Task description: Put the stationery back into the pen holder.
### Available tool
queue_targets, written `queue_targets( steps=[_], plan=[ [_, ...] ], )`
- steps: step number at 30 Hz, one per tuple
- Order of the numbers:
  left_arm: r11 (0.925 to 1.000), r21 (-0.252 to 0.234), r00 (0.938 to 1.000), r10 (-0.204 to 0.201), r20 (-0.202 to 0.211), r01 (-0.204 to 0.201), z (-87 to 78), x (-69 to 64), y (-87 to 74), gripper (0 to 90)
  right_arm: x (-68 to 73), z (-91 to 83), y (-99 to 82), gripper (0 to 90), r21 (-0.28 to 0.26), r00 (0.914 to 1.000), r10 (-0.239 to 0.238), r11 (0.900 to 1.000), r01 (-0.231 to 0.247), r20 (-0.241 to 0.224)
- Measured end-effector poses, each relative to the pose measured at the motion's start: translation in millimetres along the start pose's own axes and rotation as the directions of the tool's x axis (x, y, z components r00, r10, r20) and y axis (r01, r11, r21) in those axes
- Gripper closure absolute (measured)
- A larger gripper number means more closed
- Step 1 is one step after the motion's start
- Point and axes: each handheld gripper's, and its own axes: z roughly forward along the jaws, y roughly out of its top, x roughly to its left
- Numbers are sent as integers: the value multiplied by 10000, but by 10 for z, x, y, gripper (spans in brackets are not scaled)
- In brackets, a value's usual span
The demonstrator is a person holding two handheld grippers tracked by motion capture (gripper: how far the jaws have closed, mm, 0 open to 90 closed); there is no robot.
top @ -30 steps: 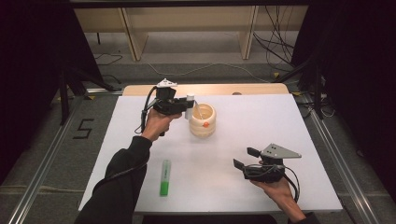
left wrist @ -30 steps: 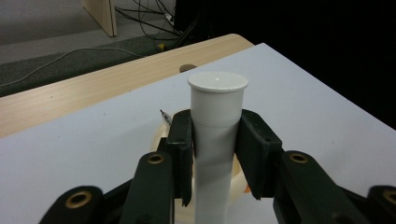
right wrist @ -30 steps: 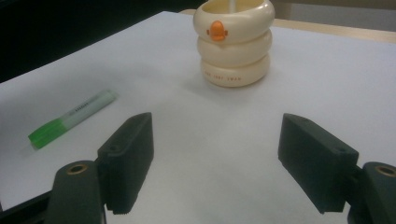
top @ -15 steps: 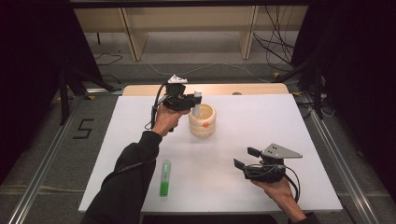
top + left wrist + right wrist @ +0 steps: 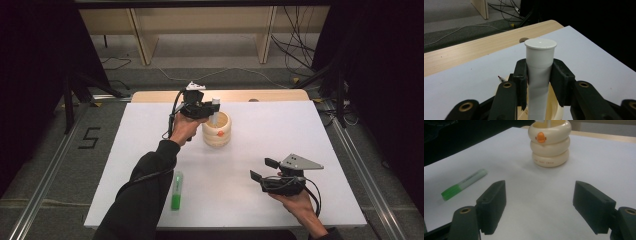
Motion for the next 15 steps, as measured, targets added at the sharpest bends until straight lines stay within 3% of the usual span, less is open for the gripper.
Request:
queue_targets(
  steps=[15],
  plan=[
    [9999,104,10000,-29,-59,29,97,-1,-81,671,-3,13,-7,276,48,10000,-46,10000,46,-35]
  ],
)
